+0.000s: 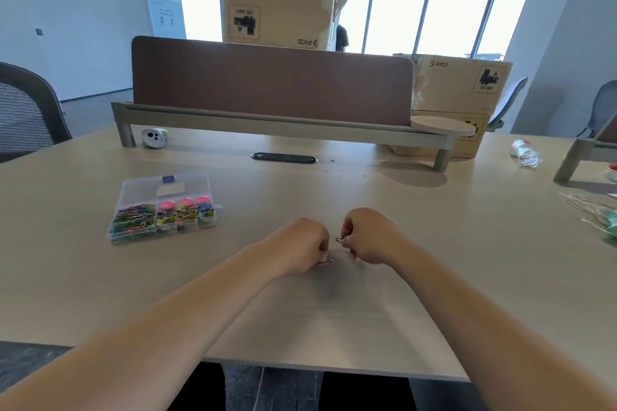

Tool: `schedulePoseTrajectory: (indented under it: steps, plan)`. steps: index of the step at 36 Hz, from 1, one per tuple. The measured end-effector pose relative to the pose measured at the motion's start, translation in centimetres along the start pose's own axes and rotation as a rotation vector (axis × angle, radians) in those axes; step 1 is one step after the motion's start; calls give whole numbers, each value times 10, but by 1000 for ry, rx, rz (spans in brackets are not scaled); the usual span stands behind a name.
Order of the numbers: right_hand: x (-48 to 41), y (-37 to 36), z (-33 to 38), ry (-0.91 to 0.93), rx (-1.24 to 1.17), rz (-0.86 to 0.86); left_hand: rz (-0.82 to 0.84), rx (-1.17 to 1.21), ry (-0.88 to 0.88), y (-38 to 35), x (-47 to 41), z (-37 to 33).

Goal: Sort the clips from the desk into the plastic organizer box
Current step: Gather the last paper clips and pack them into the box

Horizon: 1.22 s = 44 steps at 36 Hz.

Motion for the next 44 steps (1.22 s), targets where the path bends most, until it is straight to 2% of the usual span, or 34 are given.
schedulePoseTrajectory:
  steps: [5, 17, 22, 29, 38, 44]
  plan:
    - [1, 1, 0, 2, 22, -7, 31, -3, 7, -2, -1, -2]
    - [-1, -4, -2, -4, 6, -2, 112, -215, -16, -3, -1, -12]
    - [1, -6, -3, -12, -1, 9, 157, -192, 14, -3, -2, -9]
    - [3, -2, -2, -10, -2, 8, 119, -228, 3, -2, 0, -13]
    - [9, 4, 3, -1, 2, 3, 86, -68, 54, 0, 4, -10]
    - [13, 5, 8, 1, -3, 22, 1, 82, 109, 2, 6, 4]
Point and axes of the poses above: each hand's wrist, its own x-axis away from the middle knuckle, its own y-axis out of the back of the hand, z = x × y, the point moved 4 cm from there along -x, towards the middle knuckle, and after that the axes turned 11 degrees about -z, right-handed, at the moved point
